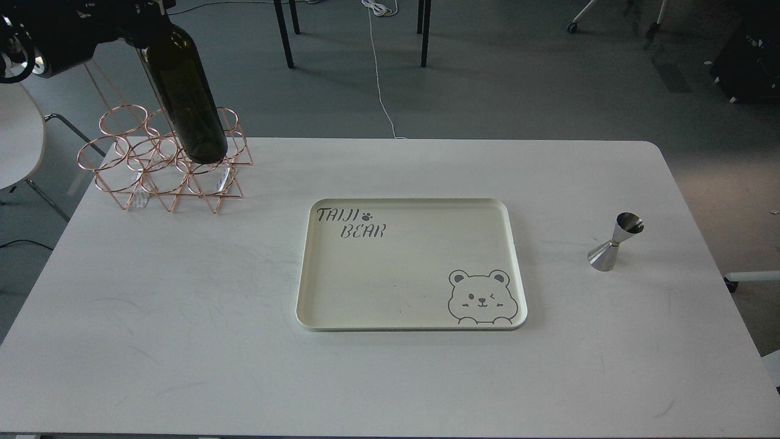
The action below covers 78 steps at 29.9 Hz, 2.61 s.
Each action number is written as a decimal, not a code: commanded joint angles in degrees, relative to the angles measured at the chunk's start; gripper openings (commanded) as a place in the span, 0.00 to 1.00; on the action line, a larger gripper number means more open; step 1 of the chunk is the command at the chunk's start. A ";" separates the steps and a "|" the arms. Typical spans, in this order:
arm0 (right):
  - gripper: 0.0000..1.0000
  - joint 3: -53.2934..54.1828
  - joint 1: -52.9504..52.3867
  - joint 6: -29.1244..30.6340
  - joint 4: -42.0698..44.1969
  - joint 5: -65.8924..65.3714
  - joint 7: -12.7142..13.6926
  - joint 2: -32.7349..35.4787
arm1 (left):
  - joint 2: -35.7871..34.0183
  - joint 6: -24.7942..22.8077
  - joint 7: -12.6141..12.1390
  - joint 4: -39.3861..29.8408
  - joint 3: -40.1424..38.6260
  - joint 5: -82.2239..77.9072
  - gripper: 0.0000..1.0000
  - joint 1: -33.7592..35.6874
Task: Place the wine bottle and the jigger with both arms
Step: 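Lower the bottle into a slot of the copper wine rack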
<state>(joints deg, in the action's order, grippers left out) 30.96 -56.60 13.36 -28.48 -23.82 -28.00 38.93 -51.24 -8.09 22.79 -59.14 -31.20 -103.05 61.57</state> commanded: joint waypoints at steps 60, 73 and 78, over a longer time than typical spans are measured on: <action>0.91 0.15 -0.17 0.00 0.00 0.00 0.00 -0.09 | -2.54 0.09 1.91 0.16 8.70 1.01 0.21 1.45; 0.91 0.07 -0.17 0.00 0.00 0.00 0.00 -0.09 | 1.23 2.20 2.08 7.55 8.61 1.98 0.49 -2.41; 0.91 0.07 -0.17 0.00 0.00 0.00 0.00 -0.09 | 1.32 3.96 1.91 7.63 8.61 4.60 0.77 -2.50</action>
<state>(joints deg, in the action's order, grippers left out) 31.02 -56.78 13.36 -28.49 -23.82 -28.00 38.85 -50.04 -4.75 24.87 -51.56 -22.56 -100.30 59.13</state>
